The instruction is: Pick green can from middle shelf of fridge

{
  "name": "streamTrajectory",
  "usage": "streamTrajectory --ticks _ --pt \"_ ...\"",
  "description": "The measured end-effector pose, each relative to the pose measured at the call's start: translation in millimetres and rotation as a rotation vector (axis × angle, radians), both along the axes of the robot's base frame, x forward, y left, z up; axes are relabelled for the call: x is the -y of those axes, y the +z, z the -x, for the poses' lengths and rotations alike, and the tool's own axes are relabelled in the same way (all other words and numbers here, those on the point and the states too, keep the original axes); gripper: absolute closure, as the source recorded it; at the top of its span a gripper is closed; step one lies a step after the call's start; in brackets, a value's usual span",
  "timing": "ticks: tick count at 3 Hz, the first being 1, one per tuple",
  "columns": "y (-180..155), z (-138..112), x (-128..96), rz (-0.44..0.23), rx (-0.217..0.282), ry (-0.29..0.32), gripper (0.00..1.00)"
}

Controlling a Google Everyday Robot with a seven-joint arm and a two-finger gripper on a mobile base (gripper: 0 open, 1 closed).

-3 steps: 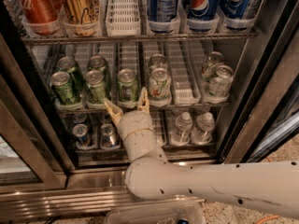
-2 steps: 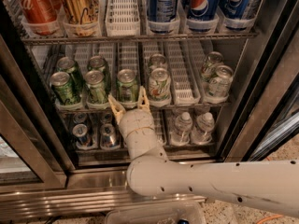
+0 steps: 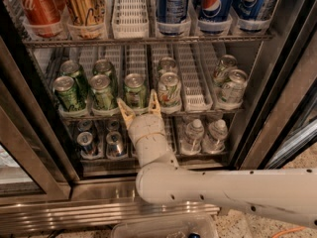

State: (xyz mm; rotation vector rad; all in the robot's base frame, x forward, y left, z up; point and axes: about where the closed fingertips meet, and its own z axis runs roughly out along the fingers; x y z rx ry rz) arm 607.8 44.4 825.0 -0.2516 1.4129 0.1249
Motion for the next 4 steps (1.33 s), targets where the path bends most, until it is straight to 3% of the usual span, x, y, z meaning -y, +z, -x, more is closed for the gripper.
streamTrajectory --ticks 3,4 --pt "6 -21 1 -0.009 0.037 -0.013 0.31" --pt "8 -27 -1 -0.014 0.048 -0.012 0.5"
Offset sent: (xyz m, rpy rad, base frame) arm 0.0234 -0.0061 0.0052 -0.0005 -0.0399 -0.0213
